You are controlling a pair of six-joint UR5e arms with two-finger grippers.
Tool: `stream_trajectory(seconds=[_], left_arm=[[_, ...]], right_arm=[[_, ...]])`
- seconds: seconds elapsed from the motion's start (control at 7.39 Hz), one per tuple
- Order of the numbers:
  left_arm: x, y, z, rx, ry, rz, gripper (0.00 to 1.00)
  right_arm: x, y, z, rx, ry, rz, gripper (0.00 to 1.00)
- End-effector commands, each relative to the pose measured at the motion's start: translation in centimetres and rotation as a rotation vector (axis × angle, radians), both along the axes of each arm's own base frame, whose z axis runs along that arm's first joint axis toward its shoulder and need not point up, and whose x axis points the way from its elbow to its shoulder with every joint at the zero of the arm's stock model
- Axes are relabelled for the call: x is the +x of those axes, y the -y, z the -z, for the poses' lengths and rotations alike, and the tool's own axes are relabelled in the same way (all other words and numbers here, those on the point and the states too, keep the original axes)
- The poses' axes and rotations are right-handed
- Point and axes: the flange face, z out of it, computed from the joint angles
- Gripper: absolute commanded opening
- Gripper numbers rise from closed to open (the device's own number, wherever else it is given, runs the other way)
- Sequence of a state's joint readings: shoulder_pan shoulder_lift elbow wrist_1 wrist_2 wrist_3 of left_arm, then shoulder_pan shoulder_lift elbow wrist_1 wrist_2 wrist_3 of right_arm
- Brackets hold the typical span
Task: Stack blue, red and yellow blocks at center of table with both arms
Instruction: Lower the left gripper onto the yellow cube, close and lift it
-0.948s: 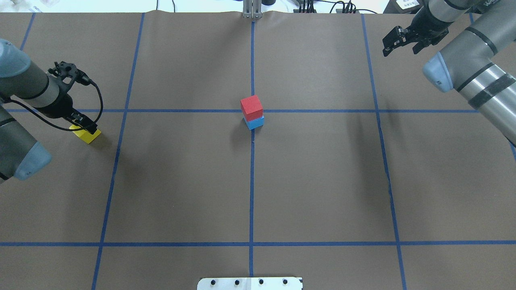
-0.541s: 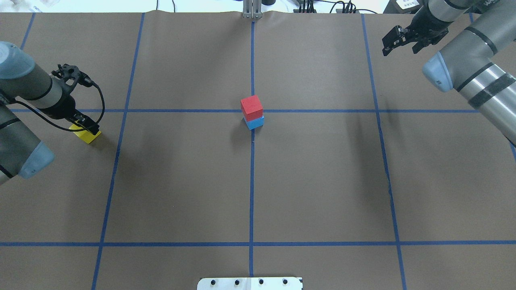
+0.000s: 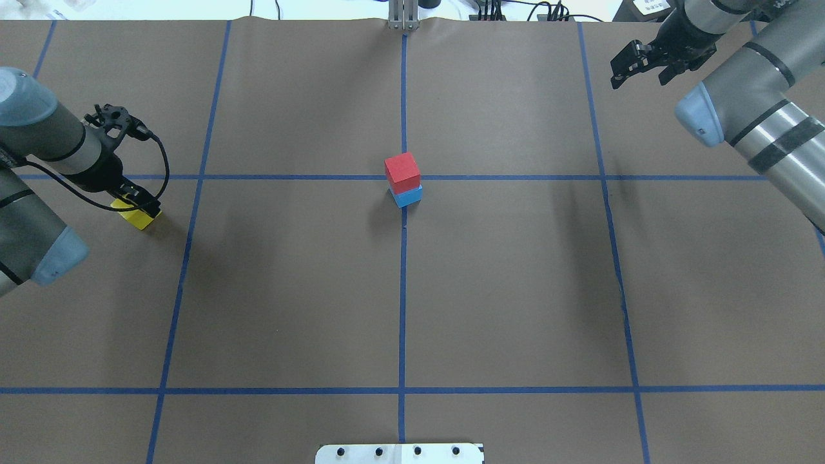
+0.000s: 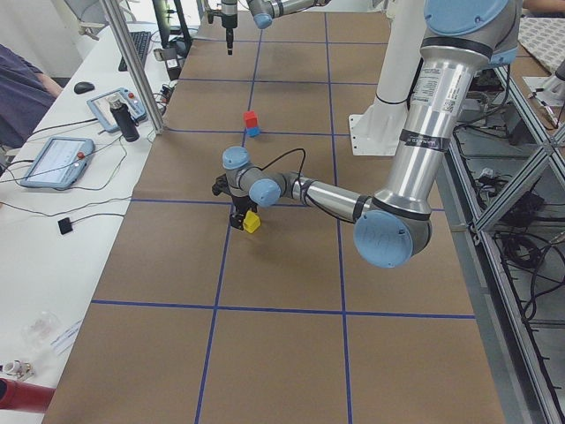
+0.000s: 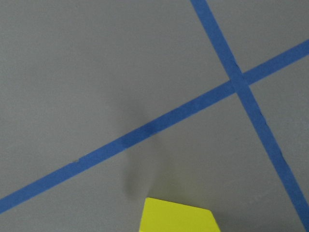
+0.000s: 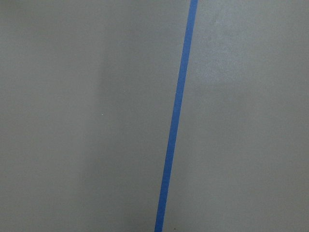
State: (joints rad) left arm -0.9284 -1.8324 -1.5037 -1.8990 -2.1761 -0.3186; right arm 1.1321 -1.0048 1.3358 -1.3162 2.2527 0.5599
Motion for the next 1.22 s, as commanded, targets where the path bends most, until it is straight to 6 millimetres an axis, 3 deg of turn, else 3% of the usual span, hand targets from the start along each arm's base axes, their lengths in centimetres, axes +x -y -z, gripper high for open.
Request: stream_trajectory(seconds=[0.0,0.27,0.54,0.68,0.81,0.95,1.08], left_arm=[[0.2,-0.8,0.2,-0.045,-0.056,-0.043,0.44],[-0.1,-1.1,1.0,-0.035,-0.067,-0.044,0.00],[-1.1,-0.5,3.4,-0.056,-0.071,-0.030,0.00],[-0.7,1.7,9.0,-0.099,-0.053,-0.002,0.00],[1.1,4.1,16.8,-0.183,-0.015,0.060,0.00],[2.3,5.1,22.4,-0.261,-0.013,0.147,0.00],[3.2,5.5,24.9,-0.315,-0.029,0.213,0.00]], right_arm=[[0.0,0.0,0.0,0.001,0.000,0.000,0.99],[0.0,0.0,0.0,0.001,0.000,0.000,0.99],[0.0,0.0,0.3,0.003,0.003,-0.001,0.99],[0.1,0.0,0.6,0.007,0.006,-0.001,0.99],[0.2,0.1,0.6,0.007,0.006,-0.003,0.99],[0.2,0.1,0.5,0.008,0.005,-0.003,0.99],[0.2,0.1,0.5,0.002,0.003,-0.002,0.99]])
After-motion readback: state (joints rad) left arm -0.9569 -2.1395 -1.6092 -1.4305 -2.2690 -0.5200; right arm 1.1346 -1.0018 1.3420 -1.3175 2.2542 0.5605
